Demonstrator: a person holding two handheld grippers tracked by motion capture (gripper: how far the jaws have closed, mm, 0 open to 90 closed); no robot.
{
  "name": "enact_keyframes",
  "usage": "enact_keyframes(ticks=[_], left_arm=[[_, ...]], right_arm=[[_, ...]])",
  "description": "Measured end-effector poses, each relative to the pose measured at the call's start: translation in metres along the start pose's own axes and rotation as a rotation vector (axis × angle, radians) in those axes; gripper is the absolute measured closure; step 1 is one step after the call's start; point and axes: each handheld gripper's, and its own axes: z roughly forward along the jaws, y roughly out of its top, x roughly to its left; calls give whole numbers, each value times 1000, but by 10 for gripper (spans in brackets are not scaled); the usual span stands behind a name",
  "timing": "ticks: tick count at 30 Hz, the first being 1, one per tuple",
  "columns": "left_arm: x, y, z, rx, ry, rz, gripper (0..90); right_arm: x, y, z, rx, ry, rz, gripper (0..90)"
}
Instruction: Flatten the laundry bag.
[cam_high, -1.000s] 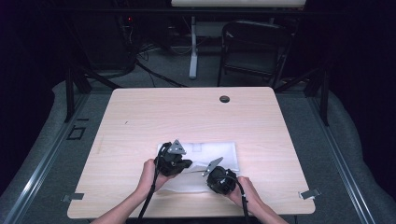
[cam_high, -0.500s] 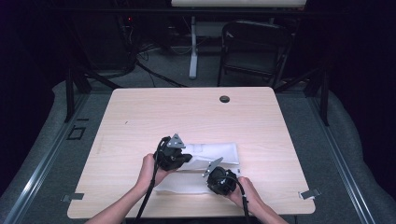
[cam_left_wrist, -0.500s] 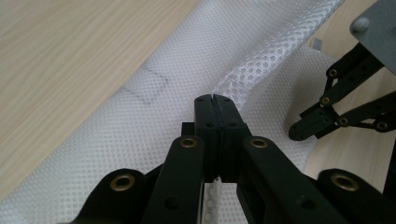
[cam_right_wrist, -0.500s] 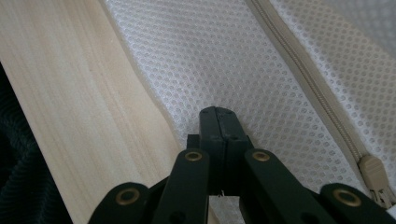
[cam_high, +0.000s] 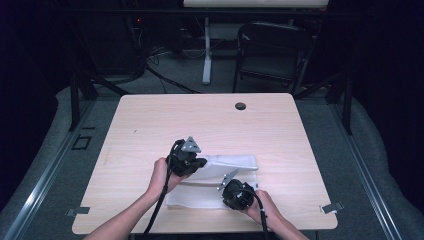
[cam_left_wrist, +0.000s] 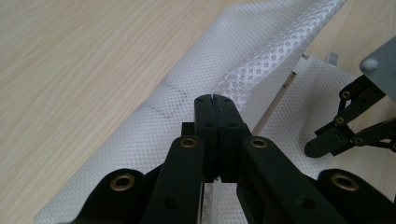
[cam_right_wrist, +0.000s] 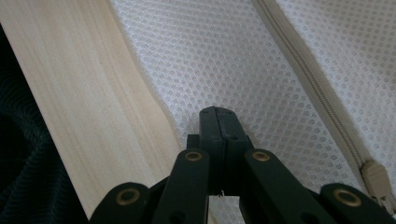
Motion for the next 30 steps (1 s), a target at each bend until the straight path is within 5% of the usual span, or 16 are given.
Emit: enact_keyframes(ticks=[18,30], left_arm=[[9,18,-5,-15,40,6,898],[23,39,-9,-44,102,-3,899]], right_arm=[[1,-2,-2,20,24,-9,900],[3,-5,-4,36,44,-11,900]])
